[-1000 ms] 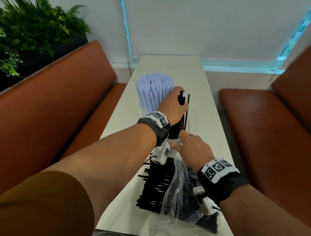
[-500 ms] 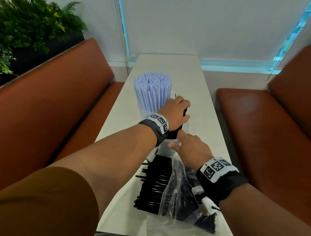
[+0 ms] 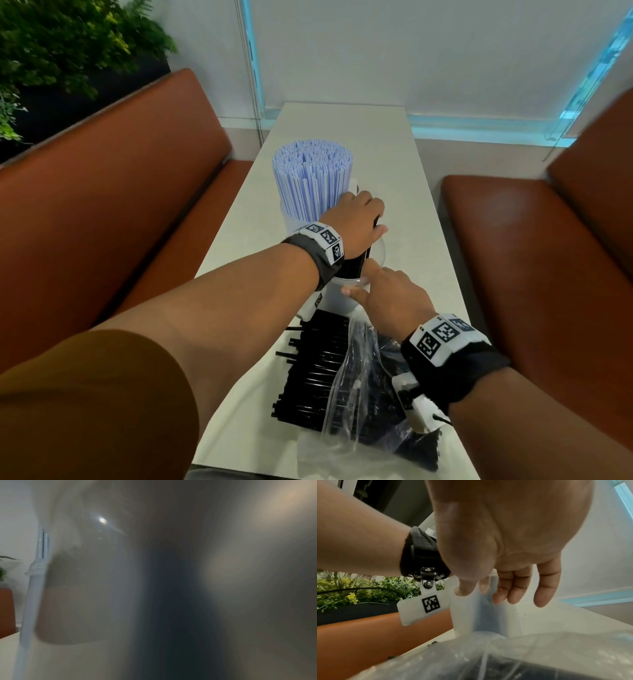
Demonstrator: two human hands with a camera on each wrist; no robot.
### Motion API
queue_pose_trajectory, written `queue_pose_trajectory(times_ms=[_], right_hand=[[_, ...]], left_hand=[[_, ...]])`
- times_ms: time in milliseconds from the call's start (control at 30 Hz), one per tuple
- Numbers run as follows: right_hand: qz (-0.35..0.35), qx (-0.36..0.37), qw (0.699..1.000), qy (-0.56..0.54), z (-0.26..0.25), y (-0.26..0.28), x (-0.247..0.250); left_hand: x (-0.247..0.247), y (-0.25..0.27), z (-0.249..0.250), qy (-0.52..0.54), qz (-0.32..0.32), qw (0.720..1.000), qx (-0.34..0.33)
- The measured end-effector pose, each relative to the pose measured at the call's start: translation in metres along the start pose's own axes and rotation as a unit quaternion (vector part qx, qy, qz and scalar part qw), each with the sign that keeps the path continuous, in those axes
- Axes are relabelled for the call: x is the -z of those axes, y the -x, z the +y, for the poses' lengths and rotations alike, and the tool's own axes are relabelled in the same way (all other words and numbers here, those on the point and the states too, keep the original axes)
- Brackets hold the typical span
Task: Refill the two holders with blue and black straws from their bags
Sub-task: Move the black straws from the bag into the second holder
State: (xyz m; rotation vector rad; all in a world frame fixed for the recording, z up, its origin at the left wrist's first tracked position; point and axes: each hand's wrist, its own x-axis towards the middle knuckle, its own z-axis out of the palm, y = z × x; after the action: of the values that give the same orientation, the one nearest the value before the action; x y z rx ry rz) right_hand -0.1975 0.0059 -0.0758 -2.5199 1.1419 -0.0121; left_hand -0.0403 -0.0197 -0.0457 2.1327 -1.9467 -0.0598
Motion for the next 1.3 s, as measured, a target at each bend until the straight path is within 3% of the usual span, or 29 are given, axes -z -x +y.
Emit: queue_pose_trajectory(times_ms=[67,233,400,533,567,633,700,767,833,933,1300], right_hand=[[-0.001,0.001,1.0,0.001,0.0,0.0,0.0],[0.008,0.004,1.0,-0.002,0.001,-0.001,-0.002],[0.016,0.017,1.0,-0.013,0.004,-0.002,-0.004],[0.012,0.032,0.999,-0.01,0.008,0.002,-0.003],[0.021,0.033,0.999,-0.022,0.009,0.005,-0.002],[0.107,0.037,0.992,-0.054,0.007,0.016,0.0],[0.185,0.014,0.981,-0.051,0.004,0.027,-0.001],[0.11,-0.044,0.993,-0.008,-0.001,0.036,-0.008],[-0.008,-0.085,0.995,0.044,-0.005,0.04,-0.019],[-0.051,-0.091,0.991,0.085,-0.006,0.036,-0.034],[-0.034,-0.094,0.995,0.01,0.007,0.031,-0.034]], left_hand=[[0.002,0.001,-0.002,0.021,0.017,1.0,0.003],[0.013,0.009,-0.003,0.052,-0.022,0.998,0.007],[0.041,0.029,-0.002,0.113,0.037,0.993,-0.002],[0.057,0.066,-0.013,0.146,0.136,0.98,0.004],[0.057,0.079,-0.018,0.16,0.162,0.974,0.012],[0.053,0.108,-0.028,0.192,0.189,0.962,0.043],[0.039,0.136,-0.034,0.212,0.165,0.959,0.086],[0.018,0.158,-0.033,0.199,0.077,0.971,0.104],[-0.004,0.171,-0.024,0.147,-0.038,0.986,0.063],[-0.031,0.178,-0.007,0.077,-0.139,0.987,-0.018],[-0.053,0.16,0.02,-0.034,-0.166,0.982,-0.081]])
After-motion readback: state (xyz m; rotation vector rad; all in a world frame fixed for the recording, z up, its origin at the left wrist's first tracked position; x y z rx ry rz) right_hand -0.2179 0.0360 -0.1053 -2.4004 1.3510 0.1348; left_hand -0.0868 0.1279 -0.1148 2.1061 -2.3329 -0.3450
